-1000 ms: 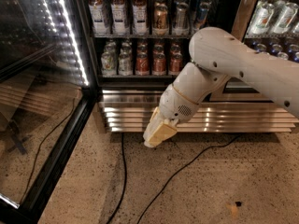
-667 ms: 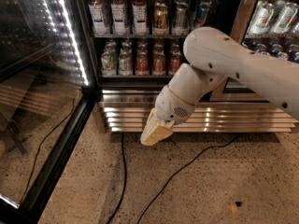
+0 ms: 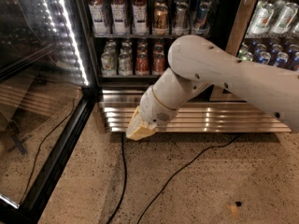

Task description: Close left fridge door

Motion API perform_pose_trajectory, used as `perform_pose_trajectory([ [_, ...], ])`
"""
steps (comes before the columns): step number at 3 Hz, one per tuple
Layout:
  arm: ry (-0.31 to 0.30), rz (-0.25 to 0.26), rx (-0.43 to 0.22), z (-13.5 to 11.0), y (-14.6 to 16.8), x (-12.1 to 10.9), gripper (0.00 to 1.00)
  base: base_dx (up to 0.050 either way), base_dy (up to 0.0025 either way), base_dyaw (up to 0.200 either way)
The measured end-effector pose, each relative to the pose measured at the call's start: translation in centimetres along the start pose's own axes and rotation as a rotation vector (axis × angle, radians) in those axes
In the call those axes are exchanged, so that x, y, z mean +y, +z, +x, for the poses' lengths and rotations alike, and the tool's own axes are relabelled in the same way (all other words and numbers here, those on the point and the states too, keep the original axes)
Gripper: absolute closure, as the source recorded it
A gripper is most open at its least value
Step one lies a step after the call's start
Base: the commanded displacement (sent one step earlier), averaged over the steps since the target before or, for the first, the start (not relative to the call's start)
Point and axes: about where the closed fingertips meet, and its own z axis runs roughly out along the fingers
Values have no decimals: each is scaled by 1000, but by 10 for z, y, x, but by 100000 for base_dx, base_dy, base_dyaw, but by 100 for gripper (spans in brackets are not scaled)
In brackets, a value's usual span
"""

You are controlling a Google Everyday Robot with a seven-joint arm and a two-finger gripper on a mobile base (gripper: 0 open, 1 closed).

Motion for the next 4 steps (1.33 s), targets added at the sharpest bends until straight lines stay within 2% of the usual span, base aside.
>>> perform_pose_trajectory([
  [1,10,127,-10,3,6,-21,100,0,0,0],
  [2,10,127,-10,3,6,-21,100,0,0,0],
  [3,-10,110,-8,-3,10,-9,100,0,0,0],
  [4,7,79,-8,6,-3,17,100,0,0,0],
])
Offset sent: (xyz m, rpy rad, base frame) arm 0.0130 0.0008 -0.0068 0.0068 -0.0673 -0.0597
